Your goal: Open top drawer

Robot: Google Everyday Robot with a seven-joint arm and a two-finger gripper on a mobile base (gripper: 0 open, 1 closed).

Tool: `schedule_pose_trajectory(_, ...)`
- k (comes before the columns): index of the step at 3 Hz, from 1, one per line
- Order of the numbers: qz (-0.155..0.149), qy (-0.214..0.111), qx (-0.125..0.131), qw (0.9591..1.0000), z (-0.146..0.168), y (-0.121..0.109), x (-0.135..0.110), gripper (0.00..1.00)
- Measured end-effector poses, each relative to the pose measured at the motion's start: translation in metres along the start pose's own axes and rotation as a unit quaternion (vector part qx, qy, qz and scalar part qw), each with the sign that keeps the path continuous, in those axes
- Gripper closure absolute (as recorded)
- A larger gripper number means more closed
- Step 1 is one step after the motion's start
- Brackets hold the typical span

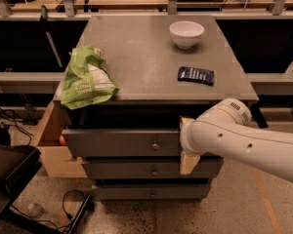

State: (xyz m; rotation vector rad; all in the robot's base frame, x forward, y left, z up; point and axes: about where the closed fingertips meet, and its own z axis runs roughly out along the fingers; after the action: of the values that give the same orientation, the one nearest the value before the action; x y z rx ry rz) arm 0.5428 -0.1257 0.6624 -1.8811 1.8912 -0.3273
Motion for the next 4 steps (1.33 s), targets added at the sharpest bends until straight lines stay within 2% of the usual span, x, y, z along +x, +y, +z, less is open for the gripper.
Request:
schedule_pose_trajectory(1, 0.000, 0.000, 0.000, 1.0000, 0.000, 0.000, 0.000, 0.00)
schedule_pose_trajectory(2, -0.001, 0.000, 0.001, 1.0000, -0.001, 0.000, 0.000, 0.18)
schedule_pose_trajectory(3, -0.001, 0.001, 0.002, 1.0000, -0.002, -0.001, 0.000, 0.41)
schedule_pose_trajectory(4, 0.001, 0.029, -0.009, 0.9995, -0.013, 0.010, 0.008, 0.64)
